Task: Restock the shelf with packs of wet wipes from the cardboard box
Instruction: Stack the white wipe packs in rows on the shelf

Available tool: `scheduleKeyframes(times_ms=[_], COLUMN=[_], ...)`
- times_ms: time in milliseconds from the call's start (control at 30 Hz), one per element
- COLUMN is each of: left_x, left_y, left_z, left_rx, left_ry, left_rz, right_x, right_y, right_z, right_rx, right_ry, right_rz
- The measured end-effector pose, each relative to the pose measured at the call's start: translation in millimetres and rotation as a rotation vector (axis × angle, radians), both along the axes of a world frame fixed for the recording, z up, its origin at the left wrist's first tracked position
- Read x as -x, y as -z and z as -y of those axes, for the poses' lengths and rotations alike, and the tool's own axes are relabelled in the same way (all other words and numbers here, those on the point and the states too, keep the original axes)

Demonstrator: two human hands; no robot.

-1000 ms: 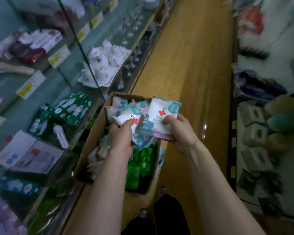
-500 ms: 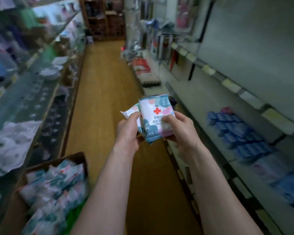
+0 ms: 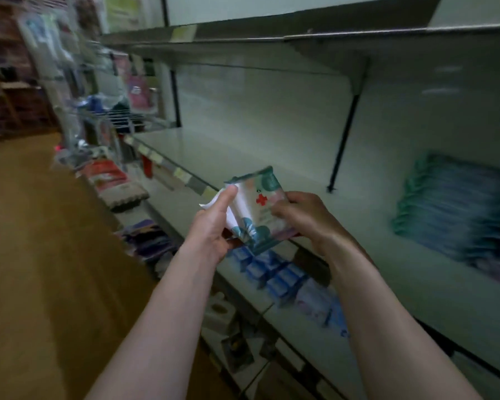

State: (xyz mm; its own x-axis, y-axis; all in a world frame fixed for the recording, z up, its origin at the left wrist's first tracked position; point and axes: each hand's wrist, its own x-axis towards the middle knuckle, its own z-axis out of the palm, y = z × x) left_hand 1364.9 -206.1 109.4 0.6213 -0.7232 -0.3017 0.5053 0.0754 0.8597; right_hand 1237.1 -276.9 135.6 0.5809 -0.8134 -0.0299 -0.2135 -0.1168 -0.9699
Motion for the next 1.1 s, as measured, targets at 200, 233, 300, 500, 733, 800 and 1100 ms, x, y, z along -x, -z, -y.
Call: scheduleKeyframes(times_ms=[200, 233, 300, 500, 733, 800, 1100], left_x=[38.0, 41.7, 48.3, 55.5, 45.7, 39.0, -1.1], left_y=[1.8, 4.8, 8.7, 9.1, 14.8, 19.1, 26.2], left_z=[80.9, 91.9, 112.2, 156.7, 198.0, 204.8, 235.7], left_rx=[-0.043, -0.040, -0.041, -0.027, -0.099, -0.096, -0.115], left_ry=[0.249, 0.275, 0.306, 0.438, 0.571, 0.562, 0.324], left_rz=[-0.106, -0.119, -0.136, -0.177, -0.067, -0.066, -0.029], right_x=[45.4, 50.9, 59.1, 62.1, 57.3, 58.8, 48.3], right_y=[-1.5, -1.9, -4.6, -13.5, -5.8, -3.5, 20.5], right_z=[82.7, 93.4, 109.6, 136.6, 167.1, 177.6, 214.5], right_rx=[0.190, 0.235, 0.295, 0.276, 0.243, 0.253, 0.227], right_ry=[0.147, 0.155, 0.146, 0.083, 0.108, 0.125, 0.221], right_rz=[-0.217, -0.289, -0.405, -0.604, -0.773, -0.842, -0.971])
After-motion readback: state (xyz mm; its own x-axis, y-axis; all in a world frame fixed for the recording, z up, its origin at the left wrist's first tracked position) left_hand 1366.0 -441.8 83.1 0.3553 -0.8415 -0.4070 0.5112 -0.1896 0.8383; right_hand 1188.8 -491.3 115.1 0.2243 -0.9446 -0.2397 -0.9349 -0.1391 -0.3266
